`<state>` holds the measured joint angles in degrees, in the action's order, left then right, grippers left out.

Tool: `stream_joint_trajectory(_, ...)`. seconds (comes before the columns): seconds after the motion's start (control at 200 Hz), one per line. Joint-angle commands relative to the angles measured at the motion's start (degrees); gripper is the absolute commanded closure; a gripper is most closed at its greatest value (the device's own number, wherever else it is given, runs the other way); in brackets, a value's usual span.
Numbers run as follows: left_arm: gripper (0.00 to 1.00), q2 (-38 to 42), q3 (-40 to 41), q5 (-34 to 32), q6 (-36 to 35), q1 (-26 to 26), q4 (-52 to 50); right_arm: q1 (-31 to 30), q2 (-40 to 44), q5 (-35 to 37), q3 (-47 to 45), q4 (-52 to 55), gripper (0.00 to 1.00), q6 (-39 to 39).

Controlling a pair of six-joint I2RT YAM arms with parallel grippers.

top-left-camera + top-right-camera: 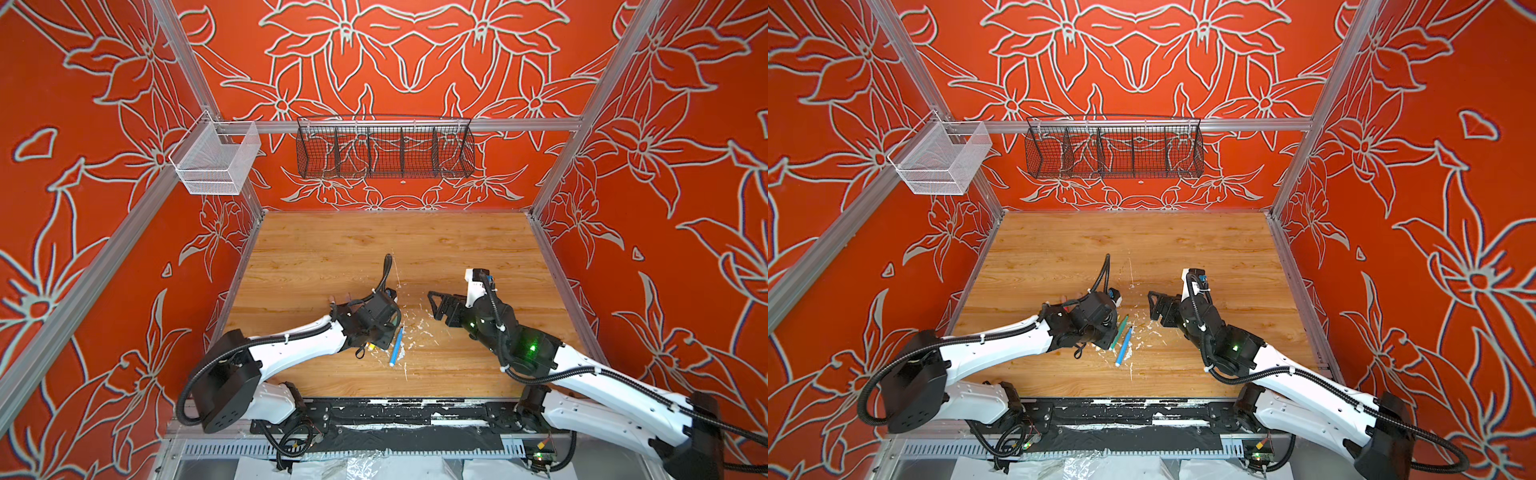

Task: Insert pens into pen caps
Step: Place the pen at the center of the table.

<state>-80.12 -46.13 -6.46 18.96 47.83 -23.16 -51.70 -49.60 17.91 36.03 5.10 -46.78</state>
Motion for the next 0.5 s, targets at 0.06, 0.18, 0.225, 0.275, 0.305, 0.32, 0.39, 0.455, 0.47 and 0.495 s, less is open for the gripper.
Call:
stream_joint_trajectory(0.06, 0.7, -1.58, -0.99, -4.51, 0.21, -0.02, -2.54, 0.42, -1.52, -1.03, -1.41, -1.03, 0.08, -1.13)
stream_joint_trajectory(0.18, 0.7, -2.69, -1.13, -5.26, 1.06, -0.09, -3.04, 0.55, -3.06, -1.54, 0.38, 0.43, 0.09, -0.82)
stream_joint_trajectory(0.225, 0.7, -3.29, -1.26, -4.78, 1.08, -0.11, -3.08, 0.59, -3.4, -1.83, 0.55, 0.27, 0.09, -0.64)
stream_joint_trajectory(0.275, 0.7, -4.19, -1.52, -3.98, 1.07, -0.11, -2.95, 0.63, -3.58, -1.98, 0.45, -0.16, 0.09, -0.53)
stream_joint_trajectory(0.305, 0.7, -5.02, -1.87, -3.54, 1.04, -0.11, -3.03, 0.64, -3.66, -1.96, 0.29, -0.35, 0.09, -0.58)
stream_joint_trajectory(0.32, 0.7, -5.45, -2.03, -3.42, 1.06, -0.11, -3.11, 0.64, -3.77, -1.87, 0.17, -0.48, 0.09, -0.63)
stream_joint_trajectory(0.39, 0.7, -7.74, -3.42, -3.71, 1.28, -0.16, -4.25, 0.64, -3.85, -1.83, -0.32, -1.08, 0.09, -1.11)
stream_joint_trajectory(0.455, 0.69, -9.59, -4.41, -4.0, 1.65, -0.35, -5.15, 0.7, -3.92, -2.13, -0.85, -1.82, 0.09, -1.29)
stream_joint_trajectory(0.47, 0.69, -9.99, -4.54, -3.93, 1.69, -0.45, -5.21, 0.68, -4.0, -2.17, -0.88, -1.92, 0.09, -1.35)
stream_joint_trajectory(0.495, 0.7, -10.63, -4.66, -3.79, 1.78, -0.53, -5.37, 0.7, -4.01, -2.25, -0.88, -2.09, 0.09, -1.3)
